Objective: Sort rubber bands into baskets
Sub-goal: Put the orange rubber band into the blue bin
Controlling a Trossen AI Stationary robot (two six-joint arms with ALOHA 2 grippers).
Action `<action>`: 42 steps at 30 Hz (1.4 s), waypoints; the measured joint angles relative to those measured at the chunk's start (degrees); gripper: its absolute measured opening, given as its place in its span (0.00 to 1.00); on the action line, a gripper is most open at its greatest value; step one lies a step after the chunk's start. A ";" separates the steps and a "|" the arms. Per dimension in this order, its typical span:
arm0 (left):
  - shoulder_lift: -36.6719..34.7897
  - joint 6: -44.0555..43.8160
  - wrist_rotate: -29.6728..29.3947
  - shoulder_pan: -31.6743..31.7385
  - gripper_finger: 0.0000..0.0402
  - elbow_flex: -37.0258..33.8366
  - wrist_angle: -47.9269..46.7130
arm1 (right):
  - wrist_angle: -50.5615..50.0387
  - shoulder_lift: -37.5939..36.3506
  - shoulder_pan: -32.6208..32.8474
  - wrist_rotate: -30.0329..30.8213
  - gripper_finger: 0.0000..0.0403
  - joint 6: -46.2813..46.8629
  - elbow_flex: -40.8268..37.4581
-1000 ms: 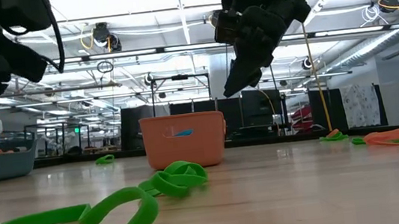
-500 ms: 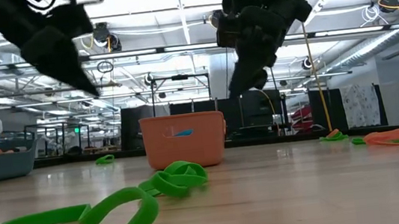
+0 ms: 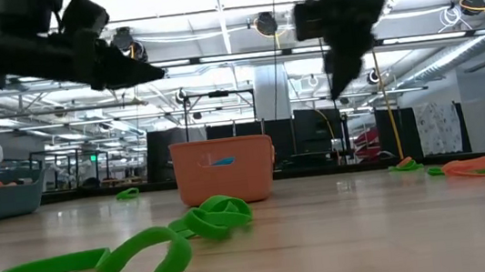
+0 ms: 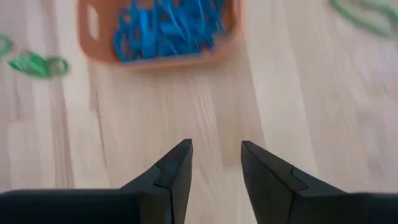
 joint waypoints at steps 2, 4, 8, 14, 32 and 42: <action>0.01 -1.42 5.10 2.49 0.16 -0.98 0.77 | -3.80 -2.25 0.85 1.95 0.32 2.85 -1.10; 0.02 -2.88 9.68 4.16 0.16 -1.49 0.69 | -6.70 -4.45 1.94 2.78 0.32 6.71 -2.55; 0.13 -3.51 14.10 5.47 0.16 -1.70 1.02 | -8.01 -8.91 5.44 2.81 0.32 15.03 -6.92; 0.13 -3.06 15.02 5.48 0.16 -1.70 2.43 | -5.09 -12.02 11.24 2.68 0.32 20.80 -15.26; 0.13 -2.92 16.75 7.25 0.16 -1.70 4.72 | 5.07 -11.65 15.14 2.82 0.32 9.42 -29.62; 0.13 -2.93 16.98 7.25 0.16 -1.70 4.24 | 9.05 -11.65 15.10 2.73 0.32 9.49 -32.41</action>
